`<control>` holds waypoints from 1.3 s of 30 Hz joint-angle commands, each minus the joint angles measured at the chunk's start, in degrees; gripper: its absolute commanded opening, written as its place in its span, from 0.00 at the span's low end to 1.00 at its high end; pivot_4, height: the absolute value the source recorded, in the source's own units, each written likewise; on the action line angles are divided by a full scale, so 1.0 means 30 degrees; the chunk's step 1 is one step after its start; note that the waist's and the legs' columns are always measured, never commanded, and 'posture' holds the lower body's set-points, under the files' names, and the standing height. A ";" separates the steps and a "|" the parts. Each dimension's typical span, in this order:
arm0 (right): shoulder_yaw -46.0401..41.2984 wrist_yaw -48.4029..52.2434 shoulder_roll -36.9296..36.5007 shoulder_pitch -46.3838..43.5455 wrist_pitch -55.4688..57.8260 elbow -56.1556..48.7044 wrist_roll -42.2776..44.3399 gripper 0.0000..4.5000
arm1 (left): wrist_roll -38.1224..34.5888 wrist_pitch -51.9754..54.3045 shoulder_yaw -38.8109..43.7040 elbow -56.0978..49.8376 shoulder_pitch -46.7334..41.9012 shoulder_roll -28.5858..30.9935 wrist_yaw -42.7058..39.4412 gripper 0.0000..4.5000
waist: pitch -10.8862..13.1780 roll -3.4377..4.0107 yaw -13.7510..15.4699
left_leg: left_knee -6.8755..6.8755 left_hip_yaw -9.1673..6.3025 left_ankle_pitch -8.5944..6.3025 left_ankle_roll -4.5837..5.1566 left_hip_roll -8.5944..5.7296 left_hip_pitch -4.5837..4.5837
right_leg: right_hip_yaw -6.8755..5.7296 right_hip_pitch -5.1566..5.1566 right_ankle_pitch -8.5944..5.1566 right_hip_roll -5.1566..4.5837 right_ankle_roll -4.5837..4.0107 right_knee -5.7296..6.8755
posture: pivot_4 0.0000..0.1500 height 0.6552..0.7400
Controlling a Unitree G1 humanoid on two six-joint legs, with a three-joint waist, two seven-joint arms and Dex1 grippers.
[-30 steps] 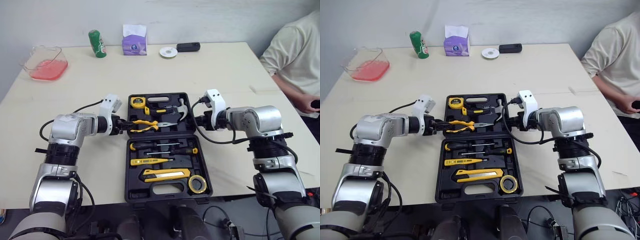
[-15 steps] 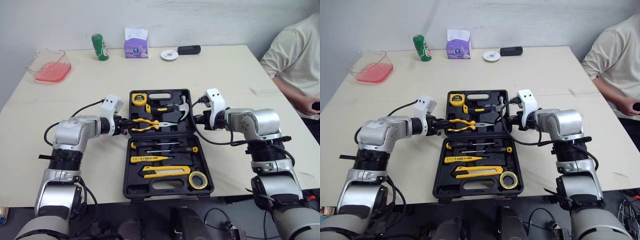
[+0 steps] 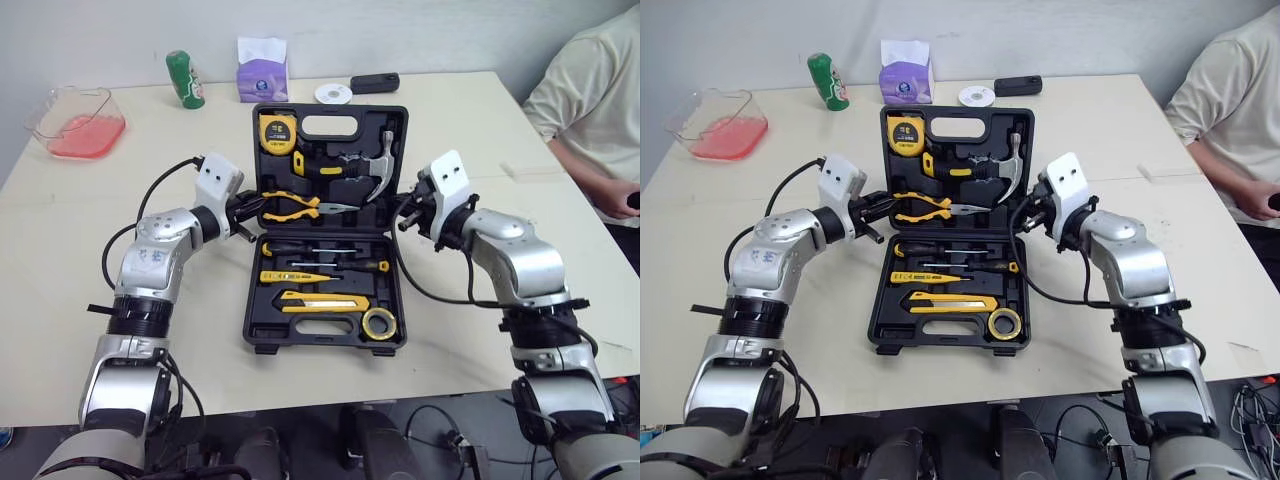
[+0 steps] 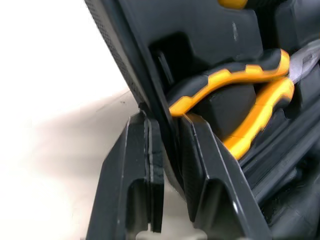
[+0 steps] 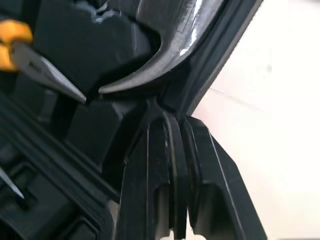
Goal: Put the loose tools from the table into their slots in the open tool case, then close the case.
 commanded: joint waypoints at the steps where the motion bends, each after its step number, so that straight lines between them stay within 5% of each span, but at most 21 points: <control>1: 0.1093 0.0911 -0.0522 0.1375 -0.7078 -0.1402 -0.2130 0.00 | 0.1704 -0.5292 -0.0910 -0.1226 0.1348 0.0395 -0.0426 0.04 | 0.0001 -0.0001 -0.0031 | -0.0005 0.0004 0.0000 0.0000 0.0002 0.0010 | 0.0004 0.0002 0.0000 0.0000 0.0000 0.0000 | 1.00 1.00; 7: 0.2393 -0.1375 -0.2801 0.4453 -1.8284 0.0590 -0.7465 0.00 | 0.2799 -0.8260 0.0278 -0.2883 0.4447 0.0635 0.1612 0.00 | 0.0004 -0.0015 0.0064 | 0.0099 0.0044 0.0020 0.0032 -0.0006 0.0127 | 0.0069 0.0090 0.0027 -0.0026 -0.0005 0.0008 | 1.00 1.00; 8: 0.2053 -0.1713 -0.2867 0.4897 -1.9445 0.0432 -0.7602 0.00 | 0.2442 -0.8112 0.0687 -0.3848 0.5300 0.0747 0.1531 0.17 | 0.0004 -0.0015 0.0068 | 0.0108 0.0041 0.0024 0.0029 0.0003 0.0135 | 0.0074 0.0103 0.0043 -0.0019 -0.0014 -0.0004 | 1.00 1.00; 9: 0.1710 -0.1633 -0.2968 0.5323 -2.0542 0.0052 -0.7302 0.00 | 0.2113 -0.8024 0.0967 -0.4780 0.6085 0.0961 0.1301 0.22 | 0.0004 -0.0015 0.0046 | 0.0097 0.0037 0.0023 0.0027 0.0005 0.0157 | 0.0080 0.0118 0.0043 -0.0019 -0.0014 -0.0006 | 1.00 1.00; 12: 0.1128 -0.0799 -0.3761 0.6586 -2.2758 -0.1597 -0.6222 0.30 | 0.0729 -0.6762 0.1903 -0.7438 0.7910 0.1440 0.0771 0.51 | 0.0006 -0.0013 -0.0018 | 0.0068 0.0060 0.0028 0.0018 0.0013 0.0179 | 0.0102 0.0118 0.0043 -0.0012 -0.0015 -0.0004 | 1.00 1.00; 16: 0.0005 0.2459 -0.7371 1.1004 -2.2683 -0.6823 -0.3315 0.71 | -0.4584 -0.0217 0.4542 -1.3272 1.2571 0.4057 -0.2285 0.89 | 0.0010 -0.0012 -0.0005 | 0.0057 0.0053 0.0030 0.0013 0.0027 0.0171 | 0.0116 0.0110 0.0041 -0.0007 -0.0017 -0.0003 | 1.00 1.00; 18: -0.0906 0.4417 -0.9353 1.3757 -2.1155 -0.8883 -0.0813 0.71 | -0.6644 0.1821 0.6356 -1.5135 1.5040 0.5567 -0.3999 0.99 | 0.0028 -0.0029 0.0035 | 0.0009 0.0047 0.0032 0.0007 0.0035 0.0232 | 0.0109 0.0160 0.0038 0.0005 -0.0021 -0.0049 | 1.00 1.00; 21: -0.3647 0.6552 -1.1433 1.8186 -1.7026 -1.1295 0.3630 0.71 | -0.9558 0.5657 1.0085 -1.6130 1.9183 0.7801 -0.7185 0.99 | 0.0078 -0.0055 0.0106 | -0.0036 0.0008 0.0014 -0.0010 0.0049 0.0383 | 0.0088 0.0348 0.0024 0.0010 -0.0039 -0.0126 | 1.00 1.00; 24: -0.4578 0.6664 -1.1840 1.9730 -1.4309 -1.2086 0.5358 0.71 | -1.0945 0.7107 1.1408 -1.5652 2.0149 0.8631 -0.7843 0.99 | 0.0120 -0.0123 0.0119 | -0.0067 -0.0081 -0.0099 0.0029 0.0069 0.0758 | 0.0024 0.0799 -0.0002 0.0038 -0.0069 -0.0253 | 1.00 1.00; 30: -0.4010 0.6329 -1.1588 2.0413 -0.7962 -1.3947 1.0312 0.71 | -1.0151 0.6953 0.9568 -1.1973 1.5806 0.9149 -0.6790 0.99 | 0.0122 -0.0151 0.0680 | -0.0075 -0.0184 -0.0155 0.0130 0.0068 0.0814 | -0.0016 0.0955 -0.0009 0.0059 -0.0090 -0.0362 | 1.00 1.00; 34: -0.2886 0.5508 -1.1377 1.9666 -0.4580 -1.5171 1.1735 0.52 | -0.7329 0.5166 0.5394 -0.8276 1.0555 0.8199 -0.5551 0.71 | 0.0121 -0.0150 0.0685 | -0.0077 -0.0174 -0.0166 0.0093 0.0069 0.0778 | -0.0018 0.0929 0.0015 0.0041 -0.0060 -0.0340 | 1.00 1.00; 38: -0.0858 0.4300 -1.0311 1.8137 -0.2911 -1.4775 0.9990 0.05 | -0.3358 0.3155 0.1076 -0.2766 0.4781 0.6346 -0.4298 0.28 | 0.0114 -0.0219 0.0723 | -0.0064 -0.0153 -0.0158 0.0080 0.0049 0.0775 | -0.0035 0.0945 0.0037 0.0027 -0.0021 -0.0364 | 1.00 1.00; 39: -0.0516 0.4099 -0.9960 1.7809 -0.2733 -1.4561 0.9533 0.00 | -0.2554 0.2826 0.0351 -0.1510 0.3635 0.5923 -0.4037 0.16 | 0.0124 -0.0254 0.0714 | -0.0046 -0.0148 -0.0158 0.0083 0.0042 0.0760 | -0.0047 0.0941 0.0044 0.0028 -0.0008 -0.0374 | 1.00 1.00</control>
